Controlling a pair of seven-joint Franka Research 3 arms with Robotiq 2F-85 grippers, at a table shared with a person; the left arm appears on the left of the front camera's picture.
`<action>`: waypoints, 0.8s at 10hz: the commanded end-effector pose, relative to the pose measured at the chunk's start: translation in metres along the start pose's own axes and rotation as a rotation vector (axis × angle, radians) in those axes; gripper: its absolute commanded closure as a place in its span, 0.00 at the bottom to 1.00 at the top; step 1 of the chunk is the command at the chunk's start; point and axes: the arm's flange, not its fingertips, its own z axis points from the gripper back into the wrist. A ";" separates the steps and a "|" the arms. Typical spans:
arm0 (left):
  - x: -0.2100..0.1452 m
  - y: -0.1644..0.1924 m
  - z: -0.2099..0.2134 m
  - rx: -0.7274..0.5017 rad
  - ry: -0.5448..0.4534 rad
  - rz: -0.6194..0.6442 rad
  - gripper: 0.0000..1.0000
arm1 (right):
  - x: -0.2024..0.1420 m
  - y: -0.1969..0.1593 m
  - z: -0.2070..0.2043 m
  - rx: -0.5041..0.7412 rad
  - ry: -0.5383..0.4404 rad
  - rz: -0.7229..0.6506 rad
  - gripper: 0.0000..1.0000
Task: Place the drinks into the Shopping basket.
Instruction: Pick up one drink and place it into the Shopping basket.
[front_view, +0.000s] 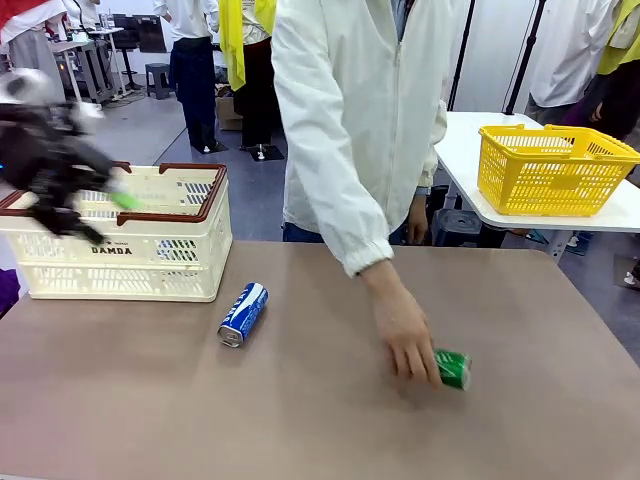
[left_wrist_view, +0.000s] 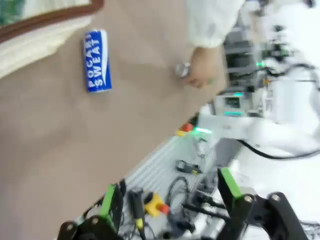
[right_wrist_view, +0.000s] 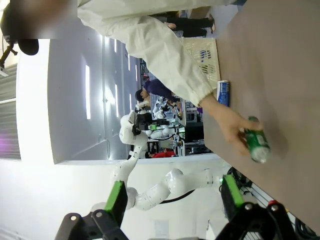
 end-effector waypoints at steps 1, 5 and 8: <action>-0.051 0.063 0.104 -0.223 -0.116 0.068 0.00 | -0.001 0.004 0.001 0.000 0.009 -0.004 0.00; -0.122 0.177 0.154 -0.543 -0.271 0.193 0.00 | -0.001 0.004 0.001 0.000 0.009 -0.004 0.00; -0.102 0.144 0.130 -0.460 -0.226 0.193 0.00 | -0.001 0.004 0.001 0.000 0.009 -0.004 0.00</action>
